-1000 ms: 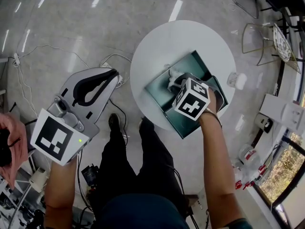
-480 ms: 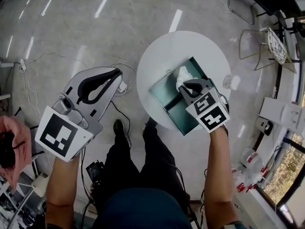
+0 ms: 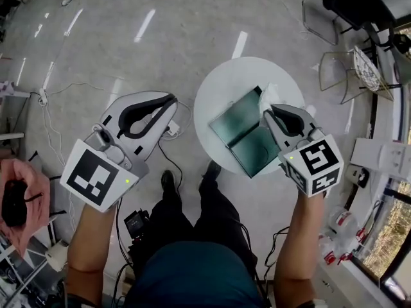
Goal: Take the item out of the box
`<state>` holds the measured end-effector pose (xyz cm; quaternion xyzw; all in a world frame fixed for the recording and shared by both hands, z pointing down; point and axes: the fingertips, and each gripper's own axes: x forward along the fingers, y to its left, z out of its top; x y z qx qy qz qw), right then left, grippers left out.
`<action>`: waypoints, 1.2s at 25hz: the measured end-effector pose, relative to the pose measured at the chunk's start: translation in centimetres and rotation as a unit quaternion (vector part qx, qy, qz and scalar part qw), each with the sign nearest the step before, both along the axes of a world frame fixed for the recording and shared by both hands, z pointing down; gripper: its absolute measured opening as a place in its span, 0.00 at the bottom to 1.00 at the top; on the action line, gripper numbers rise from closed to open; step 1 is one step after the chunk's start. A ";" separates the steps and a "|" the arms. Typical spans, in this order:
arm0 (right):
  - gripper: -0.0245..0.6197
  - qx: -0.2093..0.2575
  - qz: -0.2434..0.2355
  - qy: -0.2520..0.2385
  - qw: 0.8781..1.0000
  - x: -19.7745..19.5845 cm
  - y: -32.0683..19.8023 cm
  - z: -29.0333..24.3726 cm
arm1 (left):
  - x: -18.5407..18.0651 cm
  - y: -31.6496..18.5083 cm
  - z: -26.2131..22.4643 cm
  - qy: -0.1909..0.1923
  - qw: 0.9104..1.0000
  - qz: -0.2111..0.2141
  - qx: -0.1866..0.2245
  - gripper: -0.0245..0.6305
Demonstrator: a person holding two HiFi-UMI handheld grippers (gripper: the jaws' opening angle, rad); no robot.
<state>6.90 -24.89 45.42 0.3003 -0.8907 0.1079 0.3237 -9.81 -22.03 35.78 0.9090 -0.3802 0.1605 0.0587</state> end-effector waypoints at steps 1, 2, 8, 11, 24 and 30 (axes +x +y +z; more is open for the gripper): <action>0.12 0.010 0.006 -0.014 1.000 0.2 0.1 -1.6 | 0.1 0.2 -0.9 0.000 1.000 0.001 0.005 0.08; 0.12 0.019 0.012 -0.028 0.999 0.3 0.3 -3.0 | 0.2 0.4 -1.6 0.000 1.000 0.001 0.011 0.08; 0.12 0.060 0.042 -0.109 0.991 -0.3 1.6 -9.3 | -0.8 1.7 -4.2 0.013 0.999 0.006 0.037 0.08; 0.12 0.080 0.053 -0.132 0.987 -0.4 2.5 -12.4 | -1.1 2.2 -6.0 0.019 0.998 0.010 0.051 0.08; 0.12 0.155 0.068 -0.199 0.965 -0.8 7.4 -22.6 | -0.9 5.2 -13.1 0.036 0.992 0.038 0.111 0.08; 0.12 0.163 0.069 -0.202 0.963 -2.1 8.1 -23.0 | -1.5 5.5 -13.2 0.039 0.991 0.053 0.119 0.08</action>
